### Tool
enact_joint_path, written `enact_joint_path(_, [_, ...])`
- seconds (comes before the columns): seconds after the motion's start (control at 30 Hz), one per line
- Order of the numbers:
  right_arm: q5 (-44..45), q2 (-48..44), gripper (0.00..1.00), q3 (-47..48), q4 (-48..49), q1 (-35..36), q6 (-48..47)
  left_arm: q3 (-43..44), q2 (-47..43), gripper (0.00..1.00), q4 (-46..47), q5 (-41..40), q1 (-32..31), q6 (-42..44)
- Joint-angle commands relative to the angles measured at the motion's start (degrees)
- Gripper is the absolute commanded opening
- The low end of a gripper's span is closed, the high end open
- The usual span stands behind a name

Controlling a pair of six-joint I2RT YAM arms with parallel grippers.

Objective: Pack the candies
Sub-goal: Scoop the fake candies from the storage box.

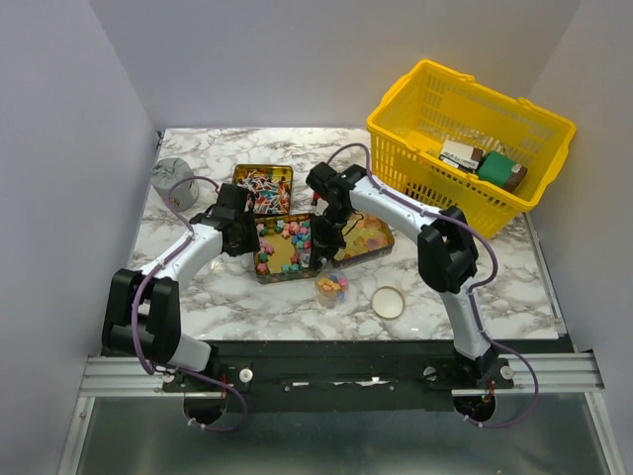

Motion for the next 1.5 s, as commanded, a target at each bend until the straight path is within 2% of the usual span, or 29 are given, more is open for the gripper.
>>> enact_joint_path(0.0, [2.3, 3.2, 0.01, 1.1, 0.7, -0.4, 1.2, 1.7, 1.8, 0.43, -1.5, 2.4, -0.8, 0.5])
enact_joint_path(0.27, [4.1, 5.6, 0.01, 1.2, 1.9, -0.5, 0.2, 2.9, 5.1, 0.29, -3.9, 2.1, -2.4, 1.8])
enact_joint_path(0.53, [10.8, 6.3, 0.01, -0.8, 3.8, -0.4, 0.3, 3.2, 5.7, 0.00, -4.1, 2.5, -3.0, 2.1])
enact_joint_path(1.0, [18.2, 7.0, 0.01, -4.5, 9.4, -0.4, 3.7, 3.1, 6.4, 0.00, -4.0, 3.3, -4.0, 2.3])
enact_joint_path(1.13, [19.0, 5.8, 0.01, -9.2, 16.4, -0.4, 2.6, 3.2, 6.6, 0.00, -3.9, 3.7, -4.1, 2.3])
enact_joint_path(1.47, [25.3, 1.9, 0.01, -15.1, 22.1, -0.3, -3.3, 3.5, 7.2, 0.00, -4.0, 3.1, -4.2, 1.8])
